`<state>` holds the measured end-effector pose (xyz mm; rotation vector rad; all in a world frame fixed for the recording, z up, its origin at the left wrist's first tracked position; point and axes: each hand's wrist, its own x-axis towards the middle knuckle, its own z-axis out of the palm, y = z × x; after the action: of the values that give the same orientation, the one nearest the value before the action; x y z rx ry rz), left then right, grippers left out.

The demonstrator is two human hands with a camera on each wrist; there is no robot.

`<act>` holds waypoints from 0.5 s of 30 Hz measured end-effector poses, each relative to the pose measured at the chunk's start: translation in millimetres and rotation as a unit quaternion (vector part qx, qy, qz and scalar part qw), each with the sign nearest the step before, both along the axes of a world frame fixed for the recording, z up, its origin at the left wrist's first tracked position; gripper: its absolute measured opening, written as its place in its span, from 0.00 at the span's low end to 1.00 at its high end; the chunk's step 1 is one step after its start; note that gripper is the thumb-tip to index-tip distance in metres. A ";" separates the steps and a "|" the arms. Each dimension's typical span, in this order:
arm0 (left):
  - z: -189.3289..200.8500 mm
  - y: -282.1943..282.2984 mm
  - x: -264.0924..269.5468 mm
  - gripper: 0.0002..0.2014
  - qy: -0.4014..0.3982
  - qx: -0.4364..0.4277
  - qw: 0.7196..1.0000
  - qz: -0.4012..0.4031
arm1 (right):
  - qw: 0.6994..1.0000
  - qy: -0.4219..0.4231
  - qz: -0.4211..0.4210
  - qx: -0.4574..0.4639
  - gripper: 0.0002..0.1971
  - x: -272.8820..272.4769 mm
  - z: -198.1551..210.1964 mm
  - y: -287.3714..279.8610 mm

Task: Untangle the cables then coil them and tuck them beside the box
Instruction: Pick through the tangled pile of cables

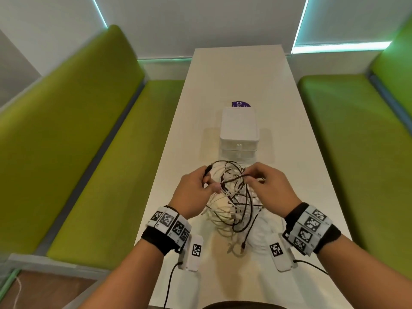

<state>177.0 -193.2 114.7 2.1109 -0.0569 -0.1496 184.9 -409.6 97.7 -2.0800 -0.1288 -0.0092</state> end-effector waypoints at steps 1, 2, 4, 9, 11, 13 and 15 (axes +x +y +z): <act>-3.6 0.4 0.0 0.16 0.001 0.042 0.999 0.004 | 0.998 0.011 -0.005 0.056 0.08 -1.0 2.3 1.0; -6.1 -0.8 -0.5 0.15 -0.006 0.062 0.998 -0.001 | 0.995 0.010 0.003 0.102 0.09 -3.5 5.3 4.1; -6.7 -5.9 -1.6 0.10 -0.032 0.074 0.997 -0.011 | 0.988 -0.008 0.012 0.152 0.10 -6.6 10.0 6.8; 13.6 -3.4 -3.4 0.07 -0.067 -0.183 0.980 0.041 | 0.991 -0.033 0.056 -0.118 0.07 0.4 3.7 -11.7; 18.7 3.7 -2.1 0.09 -0.080 -0.216 0.971 0.064 | 0.963 -0.046 0.103 -0.247 0.07 -0.5 -5.6 -15.1; 17.0 10.5 -0.5 0.05 -0.072 -0.163 0.983 0.039 | 0.963 -0.024 0.116 -0.243 0.08 -0.3 -8.7 -14.4; 10.5 14.4 -0.7 0.07 -0.064 -0.099 0.993 0.005 | 0.974 -0.023 0.105 -0.200 0.06 3.0 -7.8 -14.1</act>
<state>176.2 -178.8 125.2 1.9191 -0.1322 -0.0008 187.8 -423.6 90.0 -2.4574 -0.4066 0.1054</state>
